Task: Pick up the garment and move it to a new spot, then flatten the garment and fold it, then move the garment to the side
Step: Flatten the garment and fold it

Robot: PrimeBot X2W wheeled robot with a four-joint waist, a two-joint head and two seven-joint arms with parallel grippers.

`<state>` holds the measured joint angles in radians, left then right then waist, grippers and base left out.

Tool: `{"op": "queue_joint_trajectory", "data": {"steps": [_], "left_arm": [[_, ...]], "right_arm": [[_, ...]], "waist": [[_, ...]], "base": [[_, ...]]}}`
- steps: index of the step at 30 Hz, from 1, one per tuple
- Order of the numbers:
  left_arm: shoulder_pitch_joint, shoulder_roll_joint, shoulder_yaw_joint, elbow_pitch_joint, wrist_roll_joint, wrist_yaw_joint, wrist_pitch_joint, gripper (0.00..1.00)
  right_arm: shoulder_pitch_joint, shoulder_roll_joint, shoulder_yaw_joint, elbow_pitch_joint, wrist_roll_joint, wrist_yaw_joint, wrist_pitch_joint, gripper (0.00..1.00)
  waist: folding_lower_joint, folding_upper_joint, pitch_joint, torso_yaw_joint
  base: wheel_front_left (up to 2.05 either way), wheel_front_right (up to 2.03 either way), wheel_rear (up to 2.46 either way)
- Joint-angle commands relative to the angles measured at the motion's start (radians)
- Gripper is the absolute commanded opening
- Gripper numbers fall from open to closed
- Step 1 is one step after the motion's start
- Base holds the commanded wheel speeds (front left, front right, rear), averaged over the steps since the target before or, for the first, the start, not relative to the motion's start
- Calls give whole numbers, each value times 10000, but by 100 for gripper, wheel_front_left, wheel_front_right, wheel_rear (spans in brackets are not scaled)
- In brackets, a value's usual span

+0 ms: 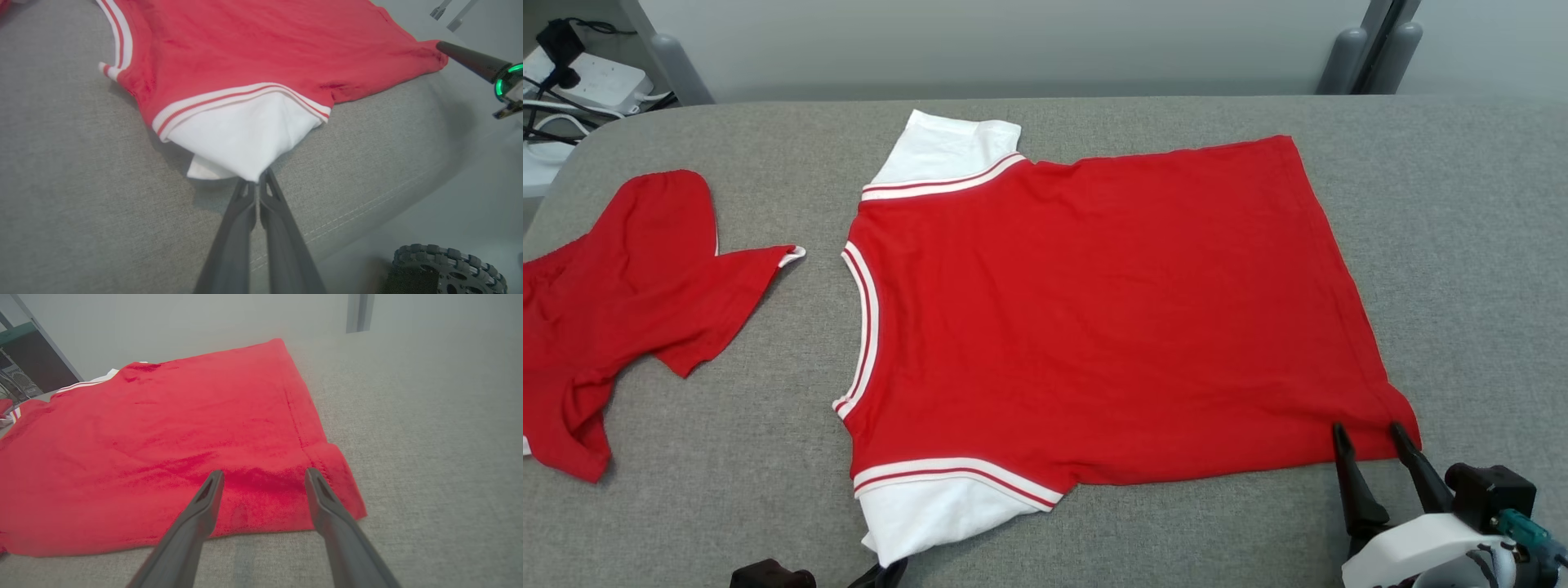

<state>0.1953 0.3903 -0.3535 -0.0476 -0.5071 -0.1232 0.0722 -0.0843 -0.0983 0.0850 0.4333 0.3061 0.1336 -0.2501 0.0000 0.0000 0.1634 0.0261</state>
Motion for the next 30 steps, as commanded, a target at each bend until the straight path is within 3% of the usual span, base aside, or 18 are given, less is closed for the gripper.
{"op": "queue_joint_trajectory", "data": {"steps": [1,10,21,24,25,26,27,29,30], "left_arm": [[-246,323,218,-447,-161,-73,28,0],[-575,506,22,-434,-113,-48,-214,0],[-694,470,43,-62,10,94,-550,0],[-748,483,43,-43,45,127,-595,0],[-762,490,39,-46,61,141,-598,0],[-762,490,39,-46,61,141,-598,0],[-773,496,30,-52,79,153,-604,0],[-794,501,11,-61,129,168,-665,0],[-794,499,1,-53,137,176,-680,0]], "right_arm": [[-456,-103,114,12,-35,-29,-116,100],[-897,-111,-498,1180,-162,-29,-116,100],[-761,-76,-749,1382,-158,-29,-116,99],[-826,-70,-772,1549,-128,-29,-116,77],[-834,-67,-793,1641,-109,-29,-116,64],[-834,-67,-793,1641,-109,-29,-116,64],[-846,-64,-814,1732,-89,-29,-116,49],[-881,-64,-803,1859,-65,-29,-116,38],[-905,-65,-769,1914,-43,-29,-116,14]], "waist": [[0,0,94,0],[0,0,256,56],[0,0,268,-11],[0,0,210,-24],[0,0,186,-23],[0,0,186,-23],[0,0,166,-21],[0,0,133,-30],[0,0,117,-42]], "base": [[0,0,0],[0,0,0],[0,0,0],[0,0,0],[0,0,0],[0,0,0],[0,0,0],[0,0,0],[0,0,0]]}}
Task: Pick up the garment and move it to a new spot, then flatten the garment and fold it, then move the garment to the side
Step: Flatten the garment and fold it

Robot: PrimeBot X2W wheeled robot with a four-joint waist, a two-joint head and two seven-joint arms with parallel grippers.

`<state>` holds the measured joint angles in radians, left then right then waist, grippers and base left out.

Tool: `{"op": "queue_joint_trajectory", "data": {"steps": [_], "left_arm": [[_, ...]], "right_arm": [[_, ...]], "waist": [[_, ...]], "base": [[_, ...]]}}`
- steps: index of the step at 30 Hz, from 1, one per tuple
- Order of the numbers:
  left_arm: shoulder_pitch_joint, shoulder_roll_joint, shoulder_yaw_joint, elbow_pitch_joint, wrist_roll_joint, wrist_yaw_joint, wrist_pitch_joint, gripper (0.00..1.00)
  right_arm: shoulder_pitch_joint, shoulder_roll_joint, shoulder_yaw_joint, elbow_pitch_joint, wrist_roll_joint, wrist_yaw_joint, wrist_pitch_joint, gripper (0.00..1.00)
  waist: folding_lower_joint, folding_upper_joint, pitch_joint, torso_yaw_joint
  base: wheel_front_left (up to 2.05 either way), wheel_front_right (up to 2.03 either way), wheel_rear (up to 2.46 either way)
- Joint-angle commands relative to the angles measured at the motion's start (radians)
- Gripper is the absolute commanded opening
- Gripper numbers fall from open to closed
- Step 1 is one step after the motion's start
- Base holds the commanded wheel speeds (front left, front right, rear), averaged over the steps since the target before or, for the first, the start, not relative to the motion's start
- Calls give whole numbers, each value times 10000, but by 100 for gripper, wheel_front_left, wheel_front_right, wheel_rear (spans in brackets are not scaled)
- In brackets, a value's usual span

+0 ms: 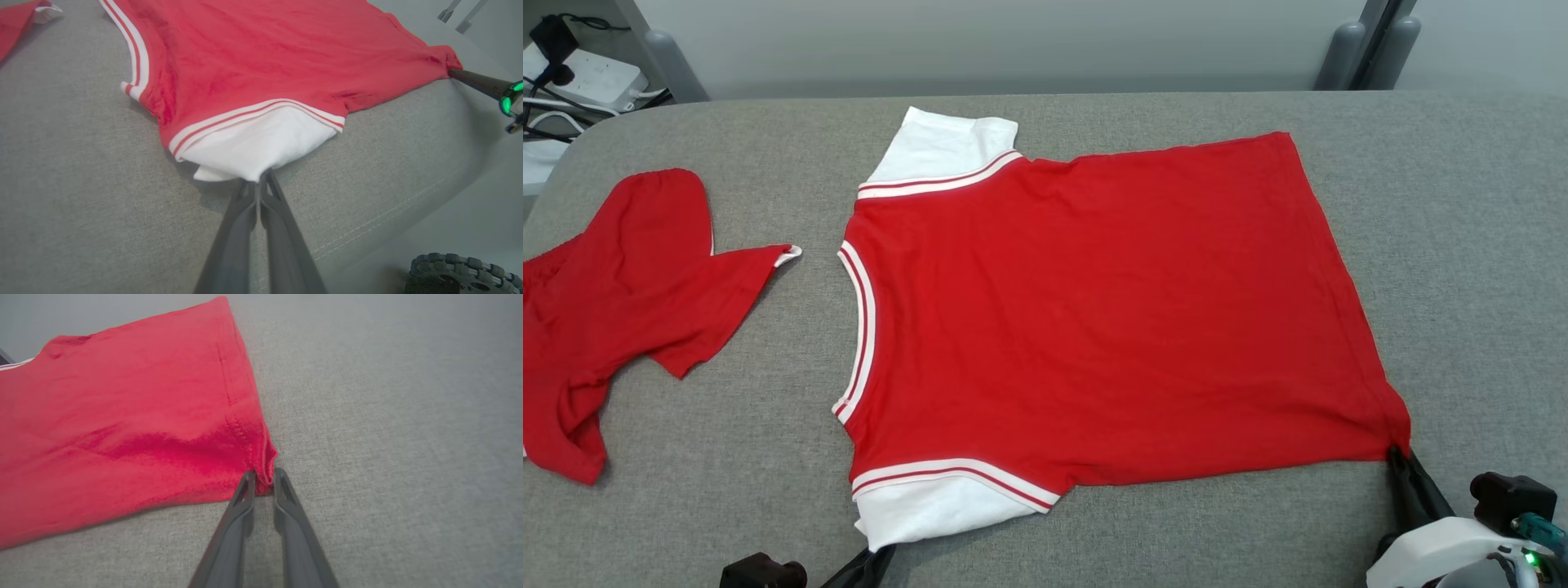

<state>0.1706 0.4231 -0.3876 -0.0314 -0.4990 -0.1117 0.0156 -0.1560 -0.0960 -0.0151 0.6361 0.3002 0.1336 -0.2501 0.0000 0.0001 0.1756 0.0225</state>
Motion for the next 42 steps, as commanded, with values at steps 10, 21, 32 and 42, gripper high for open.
{"op": "queue_joint_trajectory", "data": {"steps": [10,21,32,42], "left_arm": [[-394,469,435,-697,-105,138,153,0],[1338,1816,804,-3372,-1619,235,1992,0],[156,1902,933,-3737,-2032,137,2274,0],[-1531,1866,745,-2761,-1513,-16,1993,0]], "right_arm": [[73,-629,546,-667,68,-29,-116,0],[2108,-1890,1261,-2688,677,-29,155,0],[1575,-1937,990,-3565,1186,-29,1856,0],[167,-2055,1054,-2986,1063,-29,2584,0]], "waist": [[0,-1,-229,-221],[0,-1,-546,-475],[0,-1,-218,-642],[0,-1,64,-460]], "base": [[0,0,0],[0,0,0],[0,0,0],[0,0,0]]}}
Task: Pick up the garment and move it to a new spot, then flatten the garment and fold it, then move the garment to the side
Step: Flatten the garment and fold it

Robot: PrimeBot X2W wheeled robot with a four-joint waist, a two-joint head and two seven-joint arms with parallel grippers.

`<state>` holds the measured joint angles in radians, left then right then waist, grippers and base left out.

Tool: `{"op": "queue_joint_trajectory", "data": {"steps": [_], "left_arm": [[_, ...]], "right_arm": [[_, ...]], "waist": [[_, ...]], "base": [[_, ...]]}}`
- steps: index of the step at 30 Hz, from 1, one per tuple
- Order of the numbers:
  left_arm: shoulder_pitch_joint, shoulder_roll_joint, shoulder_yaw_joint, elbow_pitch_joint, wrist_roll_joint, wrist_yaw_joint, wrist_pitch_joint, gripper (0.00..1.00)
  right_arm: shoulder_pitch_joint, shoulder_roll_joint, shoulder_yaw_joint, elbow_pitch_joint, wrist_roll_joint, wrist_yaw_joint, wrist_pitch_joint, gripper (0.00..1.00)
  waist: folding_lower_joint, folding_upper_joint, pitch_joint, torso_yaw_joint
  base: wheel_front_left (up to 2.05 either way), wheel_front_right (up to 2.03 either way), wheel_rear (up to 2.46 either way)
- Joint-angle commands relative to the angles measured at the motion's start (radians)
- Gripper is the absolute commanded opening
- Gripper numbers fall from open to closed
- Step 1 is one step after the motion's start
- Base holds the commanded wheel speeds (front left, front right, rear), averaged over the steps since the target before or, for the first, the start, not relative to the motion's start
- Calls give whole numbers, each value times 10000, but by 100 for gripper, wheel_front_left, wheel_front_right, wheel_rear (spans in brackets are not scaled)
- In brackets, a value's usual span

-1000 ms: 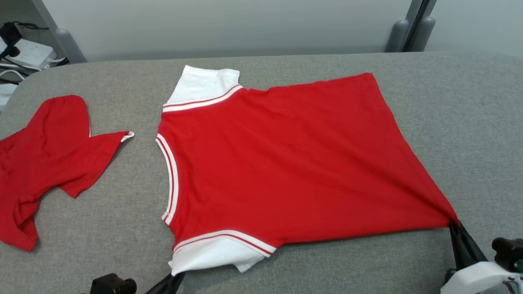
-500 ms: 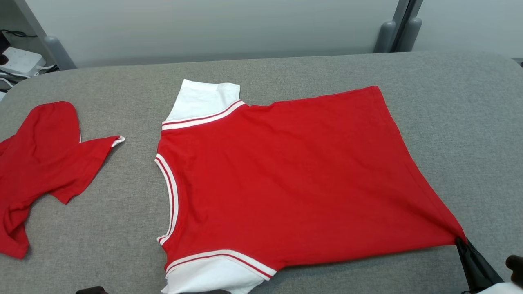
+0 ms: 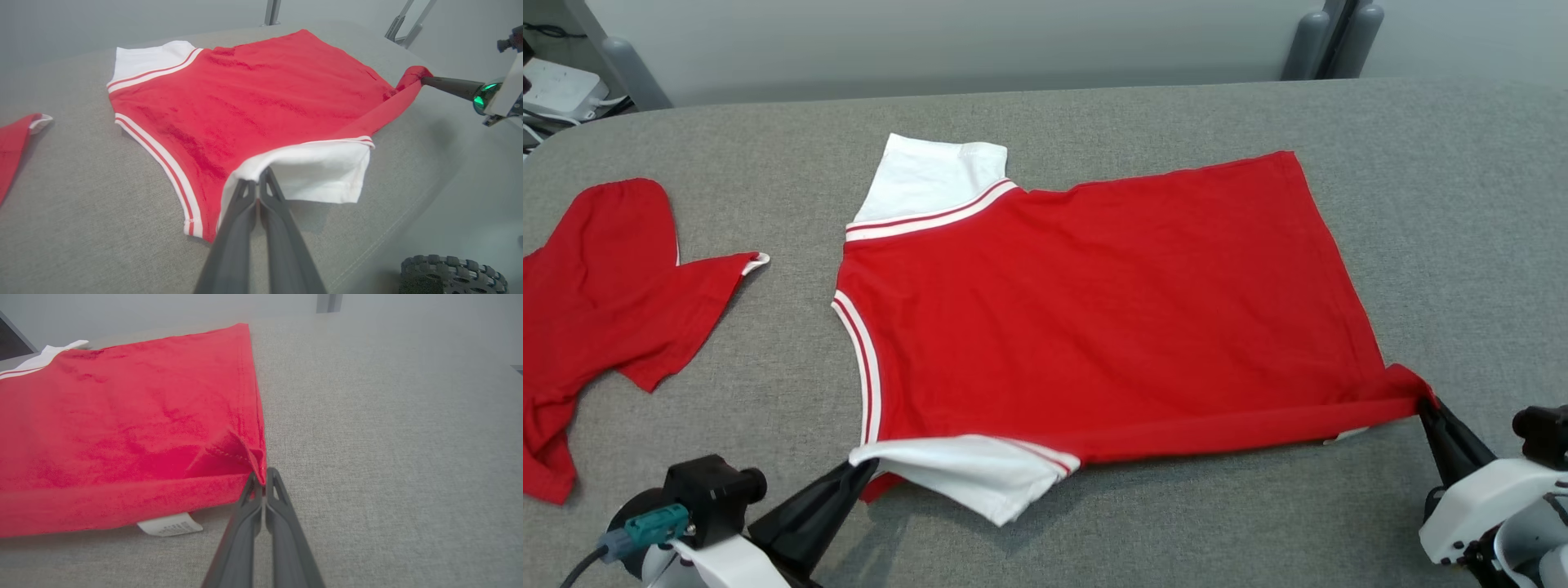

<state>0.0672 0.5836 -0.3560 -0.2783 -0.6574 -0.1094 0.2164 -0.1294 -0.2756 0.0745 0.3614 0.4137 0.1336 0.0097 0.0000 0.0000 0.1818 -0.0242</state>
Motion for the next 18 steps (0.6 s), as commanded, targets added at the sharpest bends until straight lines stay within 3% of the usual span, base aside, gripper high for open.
{"op": "queue_joint_trajectory", "data": {"steps": [1,11,18], "left_arm": [[-636,199,493,-175,65,-40,-148,0],[-2281,-398,264,1461,37,-135,-975,0],[-3461,-612,-528,3056,533,-184,-1257,0]], "right_arm": [[-238,-264,128,-168,-88,-29,33,0],[-1809,-91,99,1066,-27,-29,-58,0],[-3043,-38,626,2446,-575,-29,-569,0]], "waist": [[0,0,28,27],[0,0,523,237],[0,0,976,292]], "base": [[0,0,0],[0,0,0],[0,0,0]]}}
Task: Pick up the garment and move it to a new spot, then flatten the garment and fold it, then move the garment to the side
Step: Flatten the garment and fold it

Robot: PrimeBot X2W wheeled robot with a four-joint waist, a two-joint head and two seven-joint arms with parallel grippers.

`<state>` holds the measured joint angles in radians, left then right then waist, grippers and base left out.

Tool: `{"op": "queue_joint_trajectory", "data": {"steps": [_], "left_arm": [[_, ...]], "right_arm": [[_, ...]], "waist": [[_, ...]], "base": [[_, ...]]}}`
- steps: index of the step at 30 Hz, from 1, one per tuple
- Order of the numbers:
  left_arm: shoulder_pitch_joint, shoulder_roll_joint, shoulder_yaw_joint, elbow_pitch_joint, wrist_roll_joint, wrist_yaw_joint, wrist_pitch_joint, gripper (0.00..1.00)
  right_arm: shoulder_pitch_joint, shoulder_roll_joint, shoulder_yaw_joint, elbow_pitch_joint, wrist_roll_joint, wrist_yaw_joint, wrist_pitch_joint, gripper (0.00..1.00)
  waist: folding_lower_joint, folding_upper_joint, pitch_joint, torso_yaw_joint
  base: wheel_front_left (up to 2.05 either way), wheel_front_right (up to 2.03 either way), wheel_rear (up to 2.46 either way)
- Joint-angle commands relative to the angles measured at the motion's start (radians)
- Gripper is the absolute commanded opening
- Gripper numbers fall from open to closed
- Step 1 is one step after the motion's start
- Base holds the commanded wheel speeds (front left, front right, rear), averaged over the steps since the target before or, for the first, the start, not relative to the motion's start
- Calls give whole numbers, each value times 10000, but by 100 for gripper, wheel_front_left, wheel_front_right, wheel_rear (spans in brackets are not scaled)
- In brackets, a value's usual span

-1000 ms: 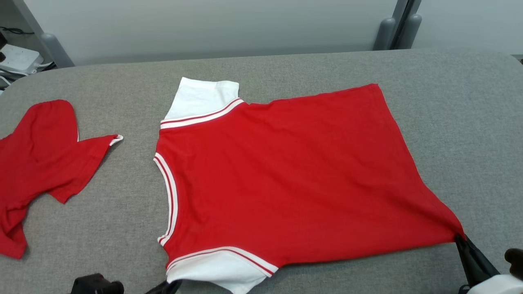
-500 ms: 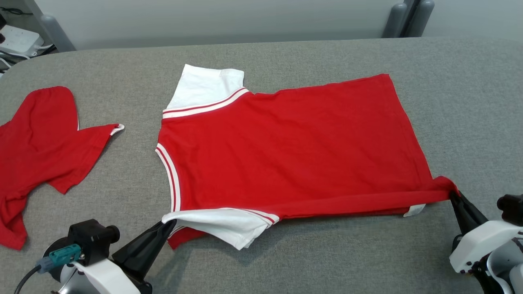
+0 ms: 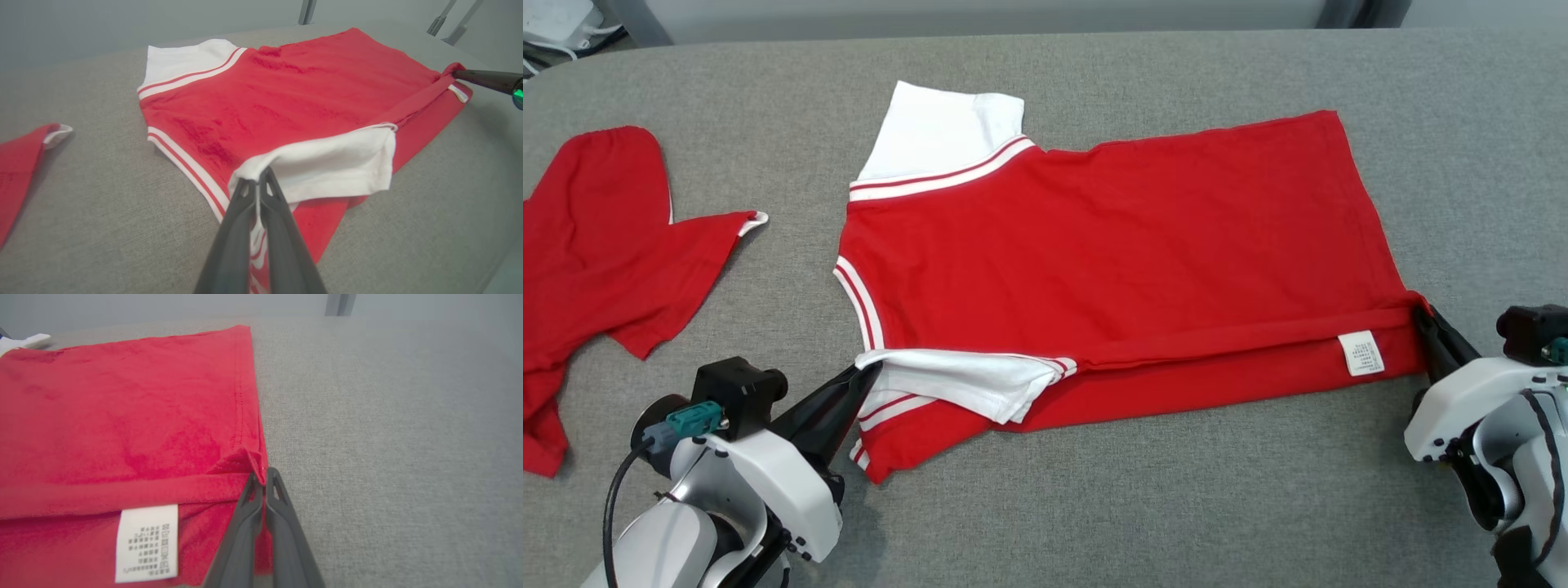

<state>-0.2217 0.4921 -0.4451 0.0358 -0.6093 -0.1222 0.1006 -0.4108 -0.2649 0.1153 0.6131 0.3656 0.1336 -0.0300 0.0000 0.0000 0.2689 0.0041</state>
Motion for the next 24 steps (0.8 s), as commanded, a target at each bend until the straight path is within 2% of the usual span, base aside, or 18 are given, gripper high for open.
{"op": "queue_joint_trajectory", "data": {"steps": [1,7,15,16,17,18,19,24], "left_arm": [[-723,281,278,125,67,-60,-124,0],[-1479,261,-92,1130,447,-70,-408,0],[-1857,156,-215,1763,381,-76,-826,0],[-1890,123,-219,1850,351,-76,-859,23],[-1929,88,-213,1944,343,-62,-904,74],[-1976,58,-178,2023,385,16,-1008,100],[-1999,11,-146,2090,388,67,-1110,100],[-1941,-117,-87,2214,444,196,-1583,100]], "right_arm": [[-406,-131,290,138,-192,-29,-253,0],[-1368,-7,648,1268,-570,-29,-1019,0],[-2260,99,1181,2690,-545,-29,-1818,0],[-2355,118,1255,2838,-525,-29,-1900,0],[-2438,144,1356,2962,-508,-29,-1974,17],[-2514,172,1461,3058,-485,-29,-2043,67],[-2577,212,1569,3096,-440,-29,-2116,100],[-2694,262,1726,3018,-213,-29,-2286,100]], "waist": [[0,0,170,11],[0,0,402,1],[0,0,474,-61],[0,0,469,-64],[0,0,464,-65],[0,0,463,-66],[0,0,456,-68],[0,0,435,-104]], "base": [[0,0,0],[0,0,0],[0,0,0],[0,0,0],[0,0,0],[0,0,0],[0,0,0],[0,0,0]]}}
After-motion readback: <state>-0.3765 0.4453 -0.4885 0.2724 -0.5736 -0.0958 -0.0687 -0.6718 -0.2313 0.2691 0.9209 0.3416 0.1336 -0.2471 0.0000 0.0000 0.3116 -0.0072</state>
